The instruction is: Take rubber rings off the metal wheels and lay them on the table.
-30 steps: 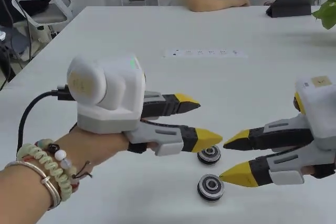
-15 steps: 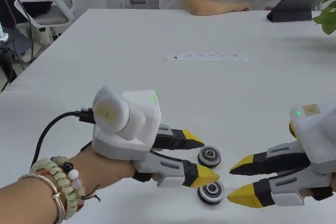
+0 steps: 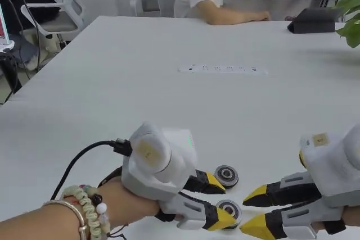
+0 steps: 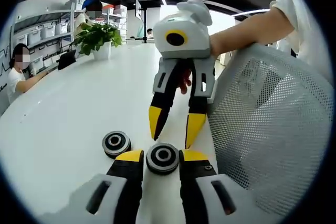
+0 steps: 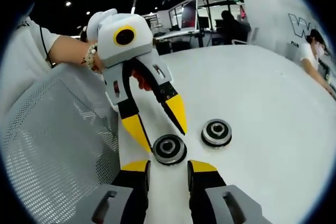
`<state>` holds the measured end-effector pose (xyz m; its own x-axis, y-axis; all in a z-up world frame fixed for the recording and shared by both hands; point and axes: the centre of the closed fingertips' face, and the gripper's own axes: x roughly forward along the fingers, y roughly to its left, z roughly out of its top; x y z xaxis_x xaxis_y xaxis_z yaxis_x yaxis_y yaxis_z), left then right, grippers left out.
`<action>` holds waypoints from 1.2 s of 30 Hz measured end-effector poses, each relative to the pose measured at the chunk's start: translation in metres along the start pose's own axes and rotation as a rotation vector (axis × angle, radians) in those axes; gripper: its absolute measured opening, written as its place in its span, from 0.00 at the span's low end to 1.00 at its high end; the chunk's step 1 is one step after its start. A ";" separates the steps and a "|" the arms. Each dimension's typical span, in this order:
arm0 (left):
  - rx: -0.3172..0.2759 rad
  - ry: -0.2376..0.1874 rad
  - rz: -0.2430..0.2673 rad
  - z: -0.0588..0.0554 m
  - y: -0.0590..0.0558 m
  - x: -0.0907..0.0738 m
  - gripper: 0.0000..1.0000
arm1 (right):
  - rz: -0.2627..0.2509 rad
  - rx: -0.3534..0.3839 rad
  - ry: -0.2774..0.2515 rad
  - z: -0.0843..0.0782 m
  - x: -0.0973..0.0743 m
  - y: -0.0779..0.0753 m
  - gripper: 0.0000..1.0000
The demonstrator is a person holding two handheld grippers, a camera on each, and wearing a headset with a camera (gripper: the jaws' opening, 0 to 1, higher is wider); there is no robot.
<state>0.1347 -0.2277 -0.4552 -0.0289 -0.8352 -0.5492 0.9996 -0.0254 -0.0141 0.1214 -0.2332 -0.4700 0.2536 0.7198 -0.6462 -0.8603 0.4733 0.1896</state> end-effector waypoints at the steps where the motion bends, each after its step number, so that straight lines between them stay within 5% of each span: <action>1: 0.000 0.000 -0.001 0.000 0.000 0.000 0.22 | 0.001 0.000 0.000 0.000 0.000 0.000 0.26; 9: 0.021 -0.010 -0.008 0.002 -0.003 0.002 0.14 | 0.000 -0.028 0.016 -0.001 0.005 0.002 0.24; 13: 0.044 0.017 -0.011 -0.005 -0.005 0.004 0.14 | -0.004 -0.039 0.025 -0.002 0.007 0.003 0.24; 20: 0.088 -0.032 -0.023 -0.005 -0.006 0.002 0.10 | -0.019 -0.057 0.025 -0.002 0.009 -0.001 0.24; 27: 0.065 -0.083 -0.033 -0.006 -0.004 0.002 0.10 | -0.032 -0.082 0.026 -0.002 0.008 -0.003 0.24; 36: 0.061 -0.092 -0.005 -0.004 0.002 0.001 0.07 | -0.042 -0.103 0.020 0.001 0.010 -0.005 0.26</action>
<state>0.1363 -0.2265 -0.4593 -0.0371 -0.8820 -0.4698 0.9975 -0.0611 0.0358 0.1283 -0.2281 -0.4767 0.2821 0.6899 -0.6667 -0.8902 0.4474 0.0863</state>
